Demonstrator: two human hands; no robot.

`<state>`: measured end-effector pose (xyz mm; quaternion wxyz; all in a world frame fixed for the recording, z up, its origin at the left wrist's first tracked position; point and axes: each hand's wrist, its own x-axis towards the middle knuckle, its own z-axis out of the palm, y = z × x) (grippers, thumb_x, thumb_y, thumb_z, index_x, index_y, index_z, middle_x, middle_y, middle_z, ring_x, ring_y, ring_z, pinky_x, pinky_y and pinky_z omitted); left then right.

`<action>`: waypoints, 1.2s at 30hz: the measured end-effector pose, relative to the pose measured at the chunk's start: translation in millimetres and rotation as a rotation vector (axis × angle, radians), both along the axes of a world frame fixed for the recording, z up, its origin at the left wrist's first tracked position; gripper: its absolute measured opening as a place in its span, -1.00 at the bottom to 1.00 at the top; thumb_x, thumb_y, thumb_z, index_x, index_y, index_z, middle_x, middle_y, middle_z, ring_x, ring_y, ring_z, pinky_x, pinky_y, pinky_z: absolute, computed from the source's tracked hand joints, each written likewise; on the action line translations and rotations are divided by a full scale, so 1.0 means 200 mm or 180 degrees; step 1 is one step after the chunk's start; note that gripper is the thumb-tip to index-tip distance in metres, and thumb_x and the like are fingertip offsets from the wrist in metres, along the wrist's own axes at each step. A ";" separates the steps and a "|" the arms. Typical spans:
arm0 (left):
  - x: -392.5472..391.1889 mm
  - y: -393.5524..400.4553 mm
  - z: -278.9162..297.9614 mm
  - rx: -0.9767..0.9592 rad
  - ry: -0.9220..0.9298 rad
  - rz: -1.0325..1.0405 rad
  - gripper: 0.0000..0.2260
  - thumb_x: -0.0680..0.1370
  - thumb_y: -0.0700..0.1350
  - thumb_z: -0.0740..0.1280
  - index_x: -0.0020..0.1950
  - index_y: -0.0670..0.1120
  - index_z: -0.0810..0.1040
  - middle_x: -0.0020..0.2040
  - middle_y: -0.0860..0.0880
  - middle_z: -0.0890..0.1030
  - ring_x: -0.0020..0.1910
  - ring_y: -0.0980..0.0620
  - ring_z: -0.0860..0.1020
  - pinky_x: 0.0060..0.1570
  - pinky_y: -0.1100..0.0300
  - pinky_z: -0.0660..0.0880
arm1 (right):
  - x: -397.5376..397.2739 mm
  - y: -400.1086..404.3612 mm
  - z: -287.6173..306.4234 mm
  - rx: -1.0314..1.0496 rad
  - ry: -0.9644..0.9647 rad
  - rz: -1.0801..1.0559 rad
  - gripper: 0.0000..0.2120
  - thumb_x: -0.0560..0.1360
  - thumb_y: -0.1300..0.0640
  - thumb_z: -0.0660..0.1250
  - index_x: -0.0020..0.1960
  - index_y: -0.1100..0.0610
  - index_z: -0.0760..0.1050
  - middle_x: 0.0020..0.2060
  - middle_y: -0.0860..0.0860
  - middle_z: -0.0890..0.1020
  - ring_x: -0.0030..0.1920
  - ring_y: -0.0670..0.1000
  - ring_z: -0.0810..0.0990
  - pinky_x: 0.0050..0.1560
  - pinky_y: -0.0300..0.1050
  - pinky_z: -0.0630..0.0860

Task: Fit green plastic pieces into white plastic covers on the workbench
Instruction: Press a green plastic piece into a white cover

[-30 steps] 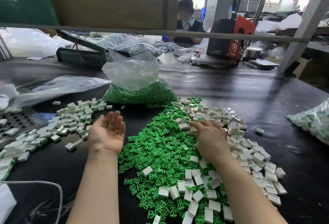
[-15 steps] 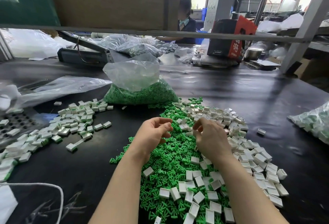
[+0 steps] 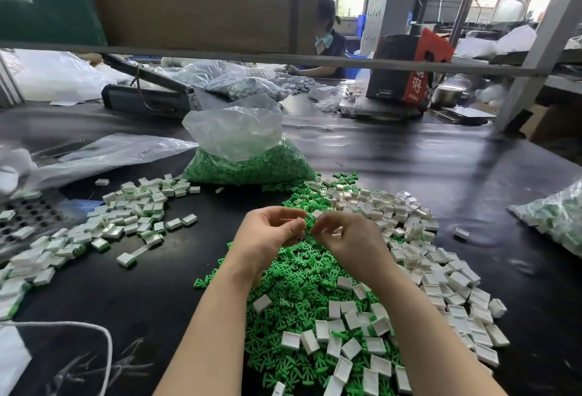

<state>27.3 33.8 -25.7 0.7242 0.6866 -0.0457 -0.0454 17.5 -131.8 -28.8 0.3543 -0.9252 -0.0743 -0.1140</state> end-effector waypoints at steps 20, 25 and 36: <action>-0.02 0.01 0.04 -0.0396 -0.0289 0.0262 -0.78 0.28 -0.27 0.55 -0.13 -0.16 0.61 -0.25 -0.06 0.67 -0.33 0.16 0.60 -0.36 0.33 0.50 | -0.04 0.01 0.03 0.1321 0.0238 0.0288 -0.91 0.56 0.26 0.32 -0.04 0.10 0.56 -0.17 0.10 0.66 -0.30 -0.11 0.57 -0.30 -0.28 0.51; -0.02 0.01 0.05 -0.0529 -0.0204 0.0201 -0.79 0.32 -0.16 0.51 -0.07 -0.11 0.66 -0.23 -0.05 0.70 -0.28 0.11 0.63 -0.31 0.33 0.52 | -0.06 0.00 0.07 0.2331 0.0171 0.0407 -0.77 0.53 0.32 0.34 0.06 0.05 0.63 -0.14 0.13 0.69 -0.23 -0.14 0.61 -0.24 -0.31 0.50; -0.04 -0.03 0.05 -0.0605 -0.0114 0.0022 -0.75 0.33 -0.13 0.48 -0.01 -0.13 0.64 -0.24 -0.09 0.70 -0.24 0.02 0.68 -0.19 0.20 0.60 | -0.05 0.03 0.07 0.2754 -0.0036 0.0117 -0.97 0.52 0.25 0.38 -0.06 0.15 0.58 -0.26 -0.05 0.66 -0.26 -0.09 0.58 -0.28 -0.23 0.51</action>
